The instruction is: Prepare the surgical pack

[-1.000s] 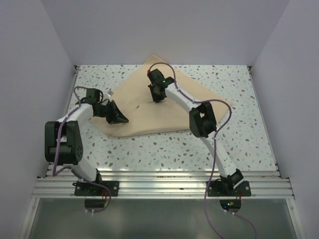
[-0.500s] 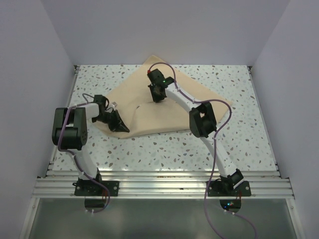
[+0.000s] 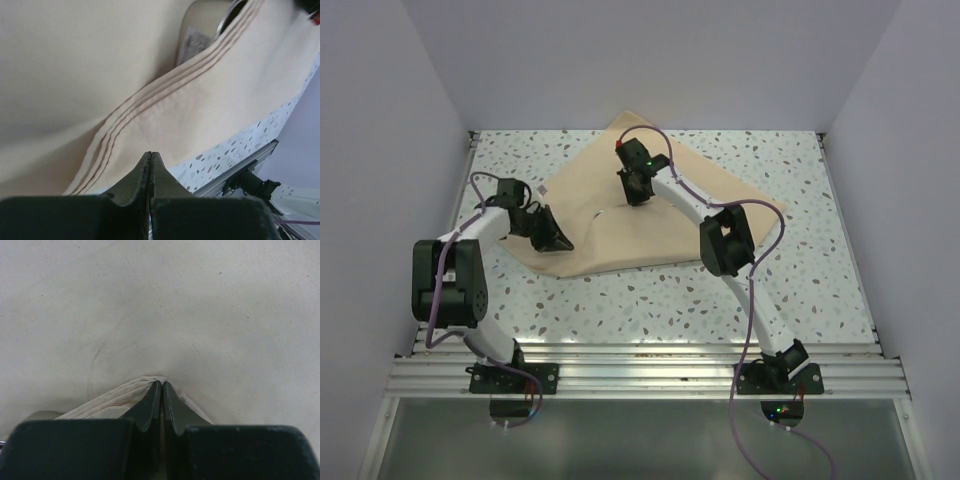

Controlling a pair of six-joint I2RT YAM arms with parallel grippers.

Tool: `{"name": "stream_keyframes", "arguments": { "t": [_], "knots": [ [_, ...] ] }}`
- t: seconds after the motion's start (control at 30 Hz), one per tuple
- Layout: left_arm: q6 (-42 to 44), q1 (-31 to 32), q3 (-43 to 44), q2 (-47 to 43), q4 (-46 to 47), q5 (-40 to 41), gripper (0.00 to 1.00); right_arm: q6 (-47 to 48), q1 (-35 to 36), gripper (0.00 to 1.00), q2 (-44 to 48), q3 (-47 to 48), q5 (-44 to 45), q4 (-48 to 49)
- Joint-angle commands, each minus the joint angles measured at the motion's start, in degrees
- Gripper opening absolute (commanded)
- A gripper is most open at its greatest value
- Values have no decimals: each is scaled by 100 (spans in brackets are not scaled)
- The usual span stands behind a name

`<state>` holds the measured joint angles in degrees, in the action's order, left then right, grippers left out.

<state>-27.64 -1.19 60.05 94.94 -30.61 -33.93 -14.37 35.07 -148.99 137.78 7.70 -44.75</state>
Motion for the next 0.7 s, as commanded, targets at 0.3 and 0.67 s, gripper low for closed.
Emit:
{"name": "stream_keyframes", "arguments": {
  "t": [0.3, 0.67],
  "knots": [
    [39, -926, -891, 834, -93, 511, 0, -40, -62, 4, -139, -5, -102, -104],
    [329, -1050, -416, 385, -850, 1626, 0, -48, -123, 4, -166, -14, -181, -95]
  ]
}}
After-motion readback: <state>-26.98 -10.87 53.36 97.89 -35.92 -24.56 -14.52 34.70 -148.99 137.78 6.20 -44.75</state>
